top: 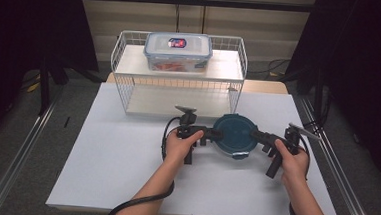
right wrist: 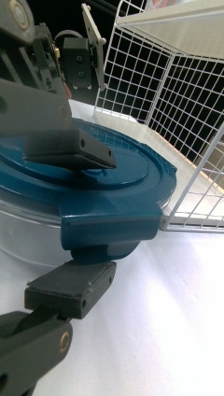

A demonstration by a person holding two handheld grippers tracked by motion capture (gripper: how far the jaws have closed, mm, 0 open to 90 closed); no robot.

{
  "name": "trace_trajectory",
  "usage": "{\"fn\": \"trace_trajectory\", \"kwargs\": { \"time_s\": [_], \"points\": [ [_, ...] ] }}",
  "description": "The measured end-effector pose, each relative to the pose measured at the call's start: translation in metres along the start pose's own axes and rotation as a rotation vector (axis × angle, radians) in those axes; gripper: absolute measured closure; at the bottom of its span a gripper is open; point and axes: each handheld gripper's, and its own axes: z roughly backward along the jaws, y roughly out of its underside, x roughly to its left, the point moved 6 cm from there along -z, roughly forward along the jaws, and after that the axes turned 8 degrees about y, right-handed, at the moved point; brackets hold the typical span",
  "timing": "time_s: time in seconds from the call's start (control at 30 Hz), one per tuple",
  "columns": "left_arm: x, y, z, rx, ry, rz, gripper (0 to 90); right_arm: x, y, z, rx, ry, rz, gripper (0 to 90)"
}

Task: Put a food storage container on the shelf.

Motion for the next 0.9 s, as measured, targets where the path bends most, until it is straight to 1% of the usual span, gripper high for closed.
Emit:
{"fn": "trace_trajectory", "kwargs": {
  "time_s": [0.07,0.13,0.17,0.2,0.27,0.3,0.33,0.37,0.43,0.47,0.5,0.53,0.57,0.6,0.63,0.67,0.7,0.73,0.8,0.83,0.87,0.9],
  "points": [
    [0.001,0.000,0.001,-0.005,0.008,0.021,42.9,0.001,0.000,0.000,0.002,-0.011,-0.006,45.2],
    [0.001,0.000,0.002,-0.007,0.010,0.024,43.2,0.001,0.000,0.001,0.002,-0.012,-0.011,45.3],
    [-0.001,0.000,0.001,-0.020,0.025,0.031,43.7,0.001,0.000,0.001,0.004,-0.015,-0.011,45.5],
    [0.000,0.000,0.002,-0.018,0.007,0.026,44.0,0.002,0.000,0.001,0.007,-0.018,-0.014,45.8],
    [-0.001,0.002,0.003,0.000,0.017,0.028,44.0,0.002,0.000,0.002,0.010,-0.019,-0.016,45.9],
    [-0.002,0.002,0.002,-0.014,0.017,0.035,44.1,0.001,0.001,0.002,0.012,-0.012,-0.010,46.0],
    [-0.001,0.004,0.003,0.002,0.011,0.035,44.1,0.002,0.000,0.002,0.001,-0.020,-0.010,46.2],
    [-0.002,0.004,0.003,0.007,0.017,0.038,44.1,0.002,0.001,0.003,0.006,-0.020,-0.017,46.4],
    [-0.002,0.005,0.004,0.014,0.010,0.033,44.4,0.003,0.001,0.004,0.005,-0.024,-0.026,47.0],
    [-0.004,0.005,0.005,0.016,0.010,0.045,44.8,0.002,0.002,0.005,0.004,-0.020,-0.032,47.5],
    [-0.005,0.005,0.006,0.025,0.022,0.048,46.1,0.003,0.002,0.005,0.001,-0.022,-0.039,48.2],
    [-0.005,0.006,0.006,0.024,0.021,0.048,46.7,0.003,0.002,0.006,-0.001,-0.018,-0.031,48.5],
    [-0.004,0.006,0.007,0.024,0.027,0.048,46.7,0.003,0.002,0.007,0.001,-0.027,-0.033,48.8],
    [-0.004,0.007,0.007,0.016,0.027,0.061,47.0,0.003,0.002,0.007,0.002,-0.029,-0.029,48.8],
    [-0.003,0.008,0.008,0.022,0.038,0.076,47.7,0.004,0.003,0.007,0.001,-0.030,-0.034,48.8],
    [-0.003,0.008,0.008,0.019,0.052,0.078,48.1,0.003,0.003,0.008,0.004,-0.023,-0.030,48.8],
    [-0.003,0.008,0.008,0.012,0.046,0.076,48.3,0.003,0.004,0.008,0.004,-0.022,-0.029,48.8],
    [-0.003,0.009,0.009,0.010,0.055,0.080,48.6,0.003,0.004,0.008,0.007,-0.022,-0.034,48.8],
    [-0.003,0.009,0.009,0.005,0.051,0.082,49.0,0.003,0.005,0.009,0.010,-0.024,-0.037,48.9],
    [-0.002,0.010,0.011,0.012,0.056,0.083,49.4,0.003,0.005,0.008,0.008,-0.033,-0.045,48.9],
    [-0.002,0.010,0.012,0.021,0.046,0.084,49.6,0.003,0.006,0.008,0.017,-0.035,-0.050,49.0],
    [-0.003,0.010,0.012,0.018,0.064,0.081,49.6,0.003,0.006,0.008,0.017,-0.035,-0.050,49.0]
  ]
}}
